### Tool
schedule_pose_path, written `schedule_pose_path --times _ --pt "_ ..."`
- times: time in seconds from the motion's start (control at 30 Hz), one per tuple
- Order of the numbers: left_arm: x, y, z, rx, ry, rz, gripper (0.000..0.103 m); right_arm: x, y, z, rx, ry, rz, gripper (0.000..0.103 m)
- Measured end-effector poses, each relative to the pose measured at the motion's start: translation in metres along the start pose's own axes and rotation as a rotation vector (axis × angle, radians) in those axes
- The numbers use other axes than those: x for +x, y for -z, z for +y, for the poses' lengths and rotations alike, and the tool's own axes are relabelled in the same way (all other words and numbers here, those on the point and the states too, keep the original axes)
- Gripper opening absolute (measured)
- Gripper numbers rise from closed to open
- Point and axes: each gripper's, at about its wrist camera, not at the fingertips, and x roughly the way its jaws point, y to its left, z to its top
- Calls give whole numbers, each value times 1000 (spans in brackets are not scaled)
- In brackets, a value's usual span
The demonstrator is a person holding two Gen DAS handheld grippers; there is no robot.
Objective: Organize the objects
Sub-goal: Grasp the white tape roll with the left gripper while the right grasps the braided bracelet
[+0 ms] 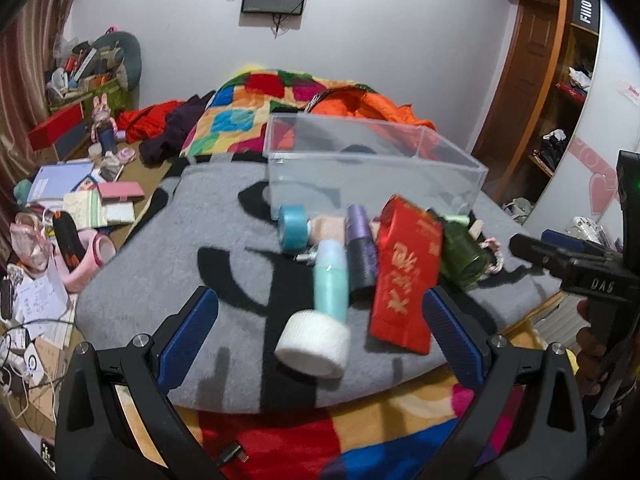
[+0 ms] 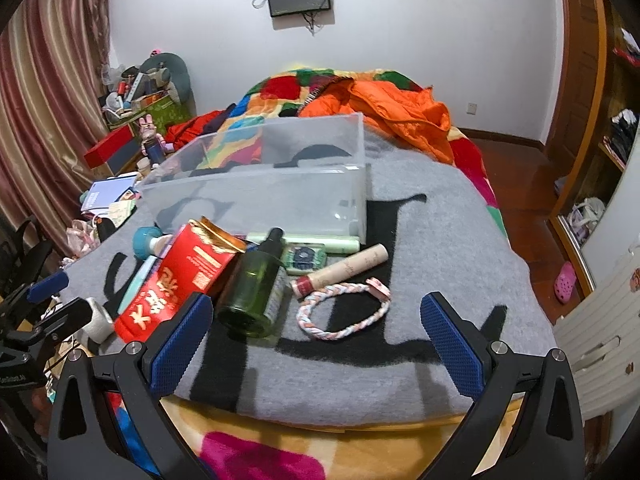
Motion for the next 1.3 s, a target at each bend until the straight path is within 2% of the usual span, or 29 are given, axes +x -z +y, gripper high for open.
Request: schedule_pose_path --times 0.1,0.13,0.17,0.23,0.33,0.47,0.53,0.63,0.7,0.8,0.83,0.9,1.0,1.13,1.3 --pt "8 8 5 11 -12 29 103 7 0 -10 29 -1 19 103" --pt "10 11 6 12 -13 33 100 9 1 -13 40 1 24 103" --pt "12 13 6 9 -6 39 97 11 1 -15 48 6 29 103" --pt "18 16 7 28 -7 58 80 15 2 -20 66 16 37 103" --pt "23 19 8 12 7 83 74 20 2 -27 95 26 44 100" --pt "20 21 6 20 6 83 69 29 2 -34 112 53 57 85" --pt "20 21 6 27 9 78 60 35 1 -36 109 69 70 79" --pt "19 21 6 28 12 66 46 44 1 -36 89 90 85 61" --pt "18 21 8 22 18 65 40 50 1 -36 74 102 94 46" --pt "14 20 10 17 14 58 40 57 0 -37 60 92 101 32" --pt "13 20 10 18 10 56 40 58 0 -36 52 93 96 31" --pt "12 19 11 16 7 51 40 59 1 -34 35 90 88 21" --pt "10 16 11 12 6 44 39 59 1 -31 17 93 83 11" --pt "6 8 13 2 4 21 39 52 0 -34 31 92 67 8" --pt "0 -8 14 4 0 -19 39 31 -5 -36 32 86 6 7"
